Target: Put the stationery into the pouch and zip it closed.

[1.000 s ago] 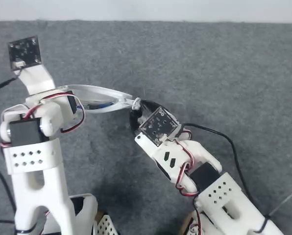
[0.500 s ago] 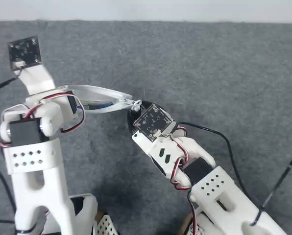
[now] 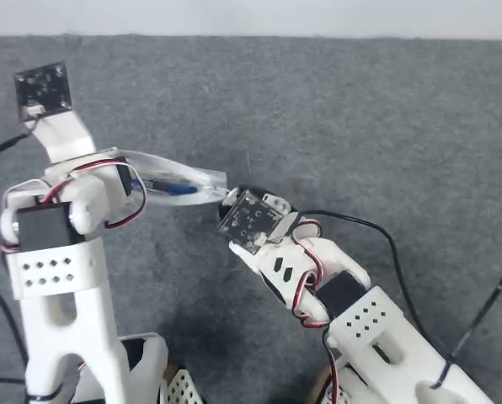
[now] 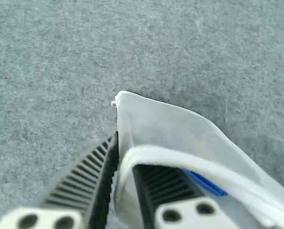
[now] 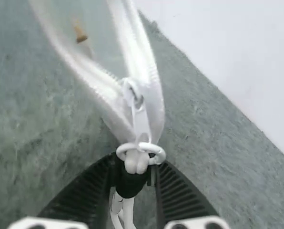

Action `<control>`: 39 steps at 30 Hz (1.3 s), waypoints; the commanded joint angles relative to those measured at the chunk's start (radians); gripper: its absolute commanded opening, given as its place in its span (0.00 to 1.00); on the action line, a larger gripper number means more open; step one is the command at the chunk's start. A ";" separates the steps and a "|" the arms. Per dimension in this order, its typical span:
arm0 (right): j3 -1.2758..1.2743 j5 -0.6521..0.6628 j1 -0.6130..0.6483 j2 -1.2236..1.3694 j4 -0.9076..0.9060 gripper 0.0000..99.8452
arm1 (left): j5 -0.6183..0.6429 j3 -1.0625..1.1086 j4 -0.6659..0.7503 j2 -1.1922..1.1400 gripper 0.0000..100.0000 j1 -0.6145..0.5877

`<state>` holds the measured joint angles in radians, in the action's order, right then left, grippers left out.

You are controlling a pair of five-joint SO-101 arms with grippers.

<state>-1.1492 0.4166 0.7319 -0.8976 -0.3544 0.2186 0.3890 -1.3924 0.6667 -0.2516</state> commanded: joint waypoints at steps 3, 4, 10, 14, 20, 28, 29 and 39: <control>0.037 0.091 0.051 -0.108 -0.177 0.01 | -0.008 -0.004 0.032 0.003 0.04 -0.006; 0.037 0.101 0.061 -0.142 -0.211 0.01 | -0.008 -0.004 0.031 0.002 0.06 -0.006; 0.034 0.141 0.124 -0.269 -0.338 0.01 | -0.003 -0.002 0.026 0.000 0.20 -0.003; 0.023 0.186 0.157 -0.257 -0.352 0.01 | -0.002 0.012 0.058 0.005 0.21 0.021; 0.017 0.187 0.189 -0.254 -0.367 0.01 | -0.015 0.010 0.127 0.006 0.21 0.095; 0.015 0.187 0.222 -0.257 -0.384 0.01 | -0.066 0.004 0.230 0.000 0.21 0.315; 0.015 0.187 0.222 -0.259 -0.395 0.01 | -0.066 0.004 0.250 0.000 0.21 0.338; 0.015 0.187 0.219 -0.260 -0.407 0.01 | -0.267 0.004 0.288 0.006 0.21 0.552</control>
<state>-1.1508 0.5915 0.9467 -1.1278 -0.7580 -0.0207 0.4181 -1.1316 0.6651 0.2654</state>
